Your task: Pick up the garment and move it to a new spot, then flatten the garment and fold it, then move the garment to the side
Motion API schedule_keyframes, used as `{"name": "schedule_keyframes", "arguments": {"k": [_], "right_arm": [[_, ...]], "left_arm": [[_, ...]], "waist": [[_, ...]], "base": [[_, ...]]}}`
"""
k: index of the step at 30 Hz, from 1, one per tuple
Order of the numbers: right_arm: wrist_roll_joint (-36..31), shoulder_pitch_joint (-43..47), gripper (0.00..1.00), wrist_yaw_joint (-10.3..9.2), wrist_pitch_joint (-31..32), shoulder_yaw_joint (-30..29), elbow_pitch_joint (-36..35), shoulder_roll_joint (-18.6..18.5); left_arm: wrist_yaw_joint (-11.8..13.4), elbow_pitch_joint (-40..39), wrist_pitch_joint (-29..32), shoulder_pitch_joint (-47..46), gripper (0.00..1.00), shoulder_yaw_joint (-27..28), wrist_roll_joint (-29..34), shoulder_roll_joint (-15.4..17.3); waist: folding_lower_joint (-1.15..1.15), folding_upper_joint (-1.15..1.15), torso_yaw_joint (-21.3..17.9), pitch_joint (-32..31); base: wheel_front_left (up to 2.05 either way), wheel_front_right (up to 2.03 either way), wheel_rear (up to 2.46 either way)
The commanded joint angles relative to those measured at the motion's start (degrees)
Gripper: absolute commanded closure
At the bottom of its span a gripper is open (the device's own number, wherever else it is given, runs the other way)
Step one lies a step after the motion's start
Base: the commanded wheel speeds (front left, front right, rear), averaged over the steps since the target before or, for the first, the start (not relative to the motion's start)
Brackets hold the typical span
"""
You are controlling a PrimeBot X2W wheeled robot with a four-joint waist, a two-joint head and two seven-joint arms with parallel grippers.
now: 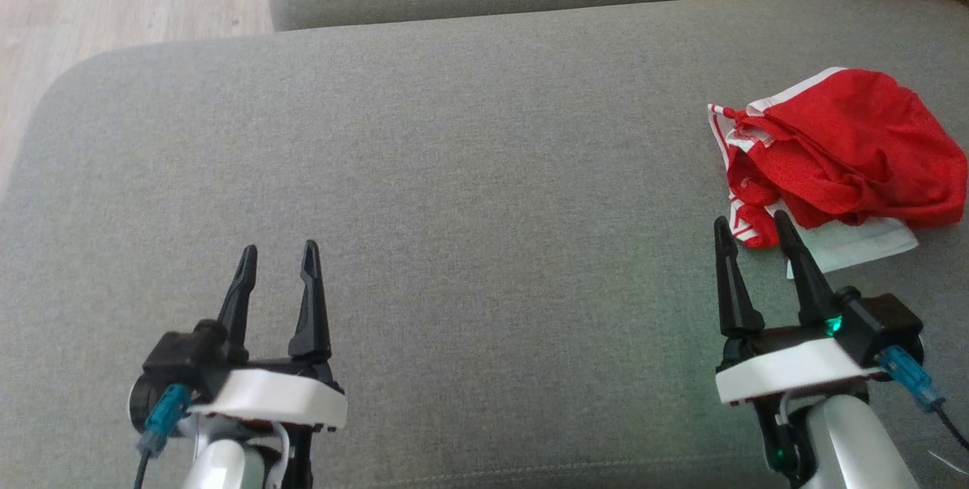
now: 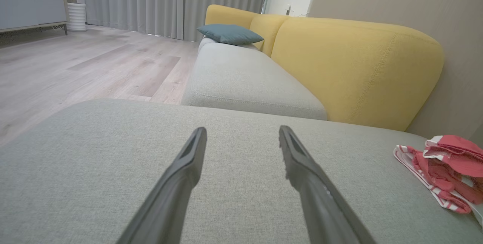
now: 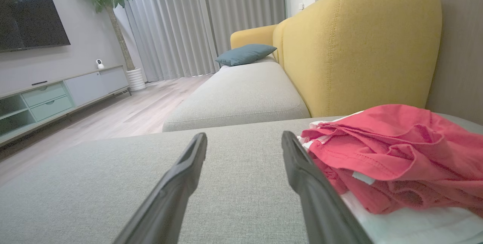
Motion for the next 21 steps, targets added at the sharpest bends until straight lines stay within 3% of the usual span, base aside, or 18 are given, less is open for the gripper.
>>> {"name": "schedule_keyframes", "arguments": {"k": [1,4,5,21], "right_arm": [[0.62,-1.79,0.0,0.2,-0.67,1.42,-1.65,0.09],[0.66,-1.95,0.0,0.2,-0.69,1.49,-1.57,0.09],[0.43,-0.01,1.0,0.0,0.01,0.15,0.26,0.01],[9.95,0.43,1.0,0.02,1.74,-0.23,2.06,-0.51]], "left_arm": [[-0.42,-1.8,-0.31,-1.82,0.0,1.96,-0.13,0.32],[-0.56,-2.11,-0.31,-1.93,0.0,2.22,-0.59,0.32],[-0.46,0.21,-0.01,0.0,1.0,0.18,-0.56,-0.03],[-1.52,3.08,1.75,-0.08,1.0,1.15,-9.61,0.47]], "waist": [[0.0,0.0,-0.03,0.09],[0.0,0.0,-0.09,0.22],[0.0,0.0,-0.09,0.24],[0.0,0.0,0.09,-0.15]], "base": [[0.0,0.0,0.0],[0.0,0.0,0.0],[0.0,0.0,0.0],[0.0,0.0,0.0]]}}
